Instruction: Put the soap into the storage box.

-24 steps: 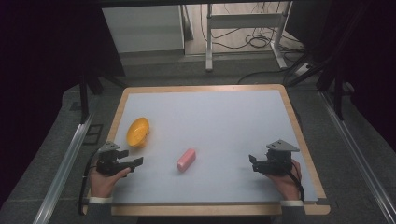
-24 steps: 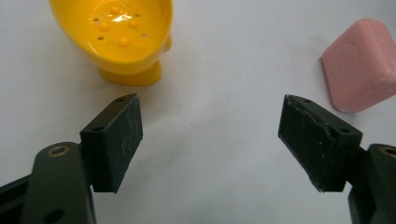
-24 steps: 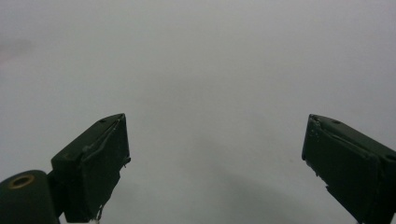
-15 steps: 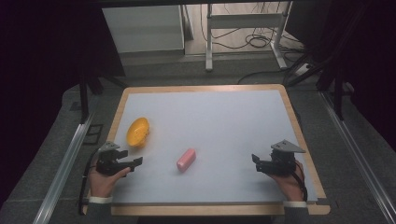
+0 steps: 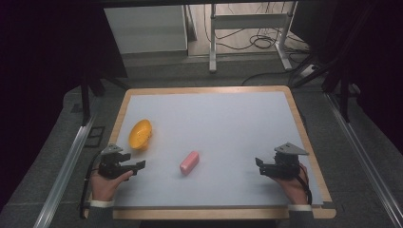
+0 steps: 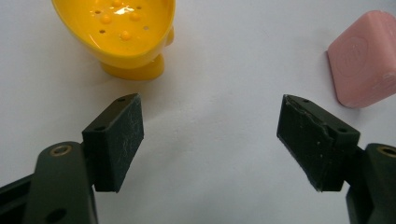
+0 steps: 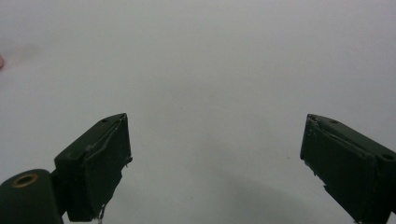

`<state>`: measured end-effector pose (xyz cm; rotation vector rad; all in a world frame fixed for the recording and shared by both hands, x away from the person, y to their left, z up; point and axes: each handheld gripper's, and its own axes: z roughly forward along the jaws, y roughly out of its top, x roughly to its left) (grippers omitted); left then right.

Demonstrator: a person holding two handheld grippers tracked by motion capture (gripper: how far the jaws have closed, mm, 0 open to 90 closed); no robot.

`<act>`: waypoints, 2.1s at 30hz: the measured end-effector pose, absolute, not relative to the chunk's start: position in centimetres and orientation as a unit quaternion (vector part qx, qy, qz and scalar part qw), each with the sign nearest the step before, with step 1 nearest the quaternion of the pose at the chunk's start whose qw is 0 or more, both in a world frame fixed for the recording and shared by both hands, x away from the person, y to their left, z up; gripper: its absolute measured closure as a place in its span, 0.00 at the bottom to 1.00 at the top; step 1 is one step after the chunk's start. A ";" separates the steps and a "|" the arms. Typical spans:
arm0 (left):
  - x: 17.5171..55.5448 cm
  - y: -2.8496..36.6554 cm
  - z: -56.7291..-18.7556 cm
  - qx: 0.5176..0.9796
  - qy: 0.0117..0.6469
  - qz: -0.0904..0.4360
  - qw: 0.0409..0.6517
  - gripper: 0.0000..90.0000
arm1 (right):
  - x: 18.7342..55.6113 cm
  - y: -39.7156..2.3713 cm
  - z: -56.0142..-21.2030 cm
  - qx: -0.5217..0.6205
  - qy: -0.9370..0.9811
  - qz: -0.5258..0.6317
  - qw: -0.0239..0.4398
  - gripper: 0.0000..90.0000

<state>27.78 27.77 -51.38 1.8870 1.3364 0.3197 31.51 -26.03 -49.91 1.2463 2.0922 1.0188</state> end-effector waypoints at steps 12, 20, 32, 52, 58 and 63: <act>27.3 27.6 -50.4 0.737 0.529 0.143 0.395 0.26 | 31.5 -26.1 -50.1 0.458 0.767 0.372 0.251 0.09; 26.6 25.9 -49.7 0.746 0.522 0.149 0.386 0.26 | 31.0 -26.8 -49.7 0.461 0.762 0.381 0.250 0.09; 26.5 25.5 -48.4 0.755 0.514 0.151 0.378 0.25 | 30.9 -27.4 -49.2 0.461 0.755 0.390 0.254 0.09; 27.7 22.1 -47.3 0.785 0.478 0.145 0.365 0.24 | 30.9 -27.4 -49.4 0.470 0.754 0.380 0.257 0.09; 28.2 21.3 -47.1 0.795 0.468 0.141 0.359 0.24 | 30.9 -27.3 -49.5 0.469 0.756 0.373 0.262 0.09; 28.4 20.5 -46.9 0.800 0.460 0.140 0.359 0.24 | 30.9 -27.2 -49.5 0.468 0.759 0.370 0.262 0.09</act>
